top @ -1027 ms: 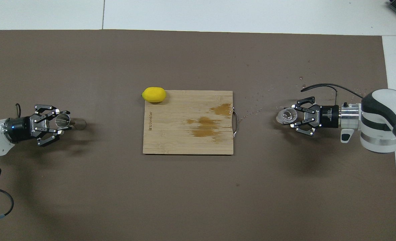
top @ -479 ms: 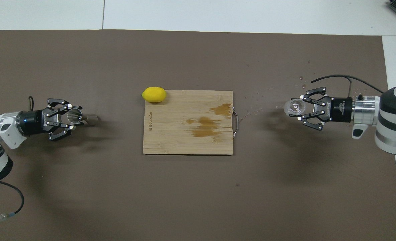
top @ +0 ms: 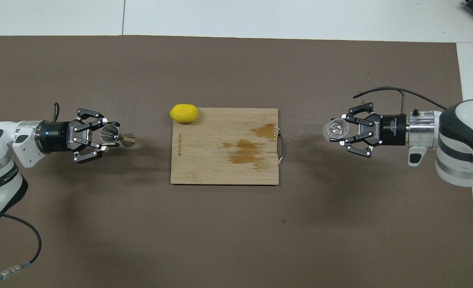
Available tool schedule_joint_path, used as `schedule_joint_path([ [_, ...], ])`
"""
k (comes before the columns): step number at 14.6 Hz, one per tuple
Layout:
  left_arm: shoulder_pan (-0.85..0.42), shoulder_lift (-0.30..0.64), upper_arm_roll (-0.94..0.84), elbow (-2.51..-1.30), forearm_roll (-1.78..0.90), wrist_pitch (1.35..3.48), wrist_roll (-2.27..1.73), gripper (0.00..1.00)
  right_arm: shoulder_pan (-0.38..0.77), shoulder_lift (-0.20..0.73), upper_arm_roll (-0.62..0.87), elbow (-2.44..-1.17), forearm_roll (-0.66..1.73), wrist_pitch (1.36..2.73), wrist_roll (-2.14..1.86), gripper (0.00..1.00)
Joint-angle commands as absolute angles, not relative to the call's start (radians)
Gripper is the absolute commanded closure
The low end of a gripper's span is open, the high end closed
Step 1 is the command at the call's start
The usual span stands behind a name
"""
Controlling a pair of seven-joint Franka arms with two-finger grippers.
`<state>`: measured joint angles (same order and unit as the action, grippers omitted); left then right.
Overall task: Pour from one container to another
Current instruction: 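Grasp the dark cup with the left gripper while the right gripper grasps the glass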
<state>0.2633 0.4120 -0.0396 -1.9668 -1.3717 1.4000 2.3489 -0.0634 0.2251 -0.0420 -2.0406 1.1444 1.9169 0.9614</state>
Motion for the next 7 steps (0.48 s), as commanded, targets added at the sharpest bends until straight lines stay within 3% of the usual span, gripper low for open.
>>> schedule_joint_path([
  [1, 0.184, 0.316, -0.026, -2.06, -1.437, 1.477, 2.327, 0.64, -0.037, 0.187, -0.043, -2.074, 1.147, 1.925, 1.023, 1.0],
  [7, -0.035, 0.272, -0.026, -2.134, -1.583, 1.607, 2.326, 0.64, -0.006, 0.173, -0.043, -2.075, 1.147, 1.921, 1.049, 1.0],
])
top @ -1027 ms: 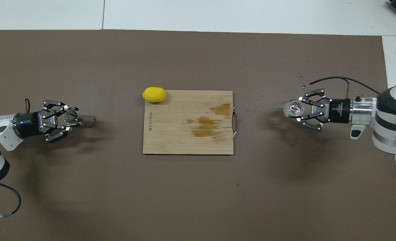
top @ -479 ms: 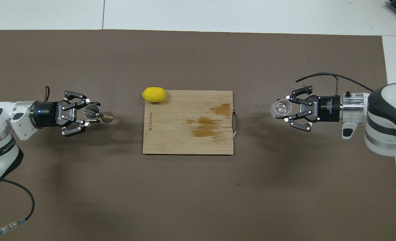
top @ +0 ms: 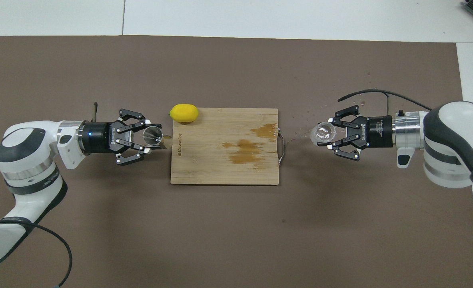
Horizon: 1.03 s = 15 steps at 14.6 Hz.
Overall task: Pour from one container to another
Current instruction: 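Grasp the dark cup with the left gripper while the right gripper grasps the glass, then carry the dark cup onto the board while the right gripper brings the glass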
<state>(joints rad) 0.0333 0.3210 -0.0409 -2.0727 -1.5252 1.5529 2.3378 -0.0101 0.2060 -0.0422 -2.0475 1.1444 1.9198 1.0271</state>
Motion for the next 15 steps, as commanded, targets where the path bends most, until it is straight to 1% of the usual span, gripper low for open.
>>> schedule_joint_path([
  [1, -0.069, 0.27, -0.026, -2.144, -1.612, 1.635, 2.326, 0.64, -0.005, 0.17, -0.043, -2.075, 1.146, 1.919, 1.066, 1.0],
  [4, -0.156, 0.267, -0.026, -2.149, -1.695, 1.736, 2.327, 0.63, 0.024, 0.173, -0.043, -2.072, 1.146, 1.934, 1.115, 1.0],
  [8, -0.271, 0.271, -0.026, -2.152, -1.825, 1.86, 2.338, 0.62, 0.026, 0.176, -0.043, -2.066, 1.144, 1.95, 1.17, 1.0],
  [11, -0.308, 0.275, -0.026, -2.166, -1.897, 1.925, 2.413, 0.62, 0.026, 0.176, -0.043, -2.065, 1.135, 1.951, 1.1, 1.0],
  [15, -0.31, 0.285, -0.026, -2.169, -1.907, 1.928, 2.468, 0.62, 0.041, 0.178, -0.043, -2.059, 1.131, 1.954, 0.999, 1.0],
])
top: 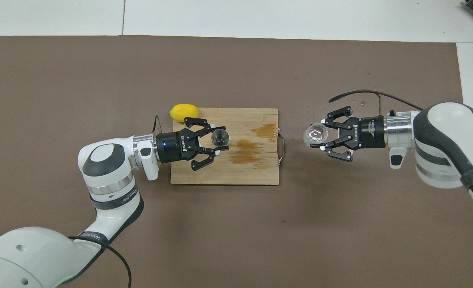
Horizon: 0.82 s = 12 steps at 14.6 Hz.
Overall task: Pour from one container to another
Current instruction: 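Carry the dark cup onto the board while the right gripper brings the glass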
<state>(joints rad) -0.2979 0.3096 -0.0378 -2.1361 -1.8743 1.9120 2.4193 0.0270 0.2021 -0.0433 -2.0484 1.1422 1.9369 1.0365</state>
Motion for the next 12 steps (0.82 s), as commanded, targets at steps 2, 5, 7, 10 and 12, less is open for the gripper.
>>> schedule_joint_path([
  [2, -0.313, 0.31, -0.026, -2.172, -1.943, 1.921, 2.496, 0.61, 0.072, 0.179, -0.043, -2.054, 1.134, 1.968, 1.021, 1.0],
  [5, -0.325, 0.336, -0.026, -2.169, -1.977, 1.919, 2.539, 0.61, 0.121, 0.181, -0.043, -2.046, 1.14, 2.022, 1.069, 1.0],
  [7, -0.342, 0.344, -0.026, -2.171, -1.996, 1.916, 2.545, 0.61, 0.133, 0.186, -0.043, -2.034, 1.14, 2.031, 1.116, 1.0],
  [10, -0.344, 0.353, -0.026, -2.169, -2.011, 1.917, 2.554, 0.61, 0.181, 0.196, -0.043, -2.017, 1.14, 2.078, 1.169, 1.0],
  [12, -0.345, 0.364, -0.026, -2.163, -2.014, 1.922, 2.571, 0.61, 0.199, 0.204, -0.044, -1.997, 1.137, 2.095, 1.206, 1.0],
])
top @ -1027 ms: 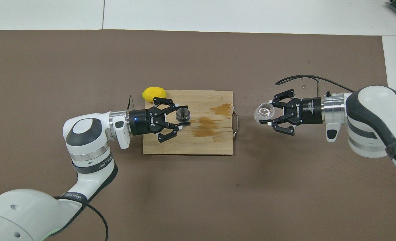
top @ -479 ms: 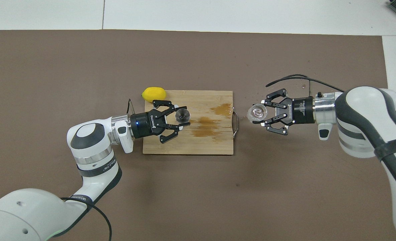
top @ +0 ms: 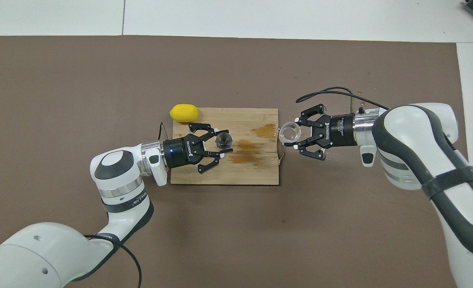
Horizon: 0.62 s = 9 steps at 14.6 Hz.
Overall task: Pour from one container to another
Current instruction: 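Carry the dark cup onto the board while the right gripper brings the glass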
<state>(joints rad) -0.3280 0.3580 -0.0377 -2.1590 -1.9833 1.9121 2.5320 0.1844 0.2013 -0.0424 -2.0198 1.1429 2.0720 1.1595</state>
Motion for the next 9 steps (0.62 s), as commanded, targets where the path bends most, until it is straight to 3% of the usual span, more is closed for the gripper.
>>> schedule_joint_path([
  [1, -0.348, 0.365, -0.025, -2.163, -2.014, 1.922, 2.571, 0.61, 0.216, 0.204, -0.044, -1.994, 1.134, 2.101, 1.209, 1.0],
  [4, -0.348, 0.367, -0.025, -2.164, -2.014, 1.928, 2.577, 0.58, 0.244, 0.207, -0.048, -1.985, 1.126, 2.117, 1.227, 1.0],
  [5, -0.348, 0.371, -0.025, -2.164, -2.014, 1.93, 2.577, 0.49, 0.253, 0.207, -0.049, -1.98, 1.108, 2.117, 1.233, 1.0],
  [7, -0.348, 0.373, -0.025, -2.164, -2.016, 1.931, 2.579, 0.11, 0.261, 0.209, -0.049, -1.97, 1.082, 2.123, 1.239, 1.0],
  [8, -0.348, 0.373, -0.025, -2.164, -2.016, 1.93, 2.579, 0.0, 0.262, 0.209, -0.049, -1.968, 1.081, 2.128, 1.249, 1.0],
  [9, -0.347, 0.373, -0.025, -2.164, -2.016, 1.927, 2.579, 0.0, 0.271, 0.21, -0.051, -1.964, 1.081, 2.129, 1.255, 1.0],
])
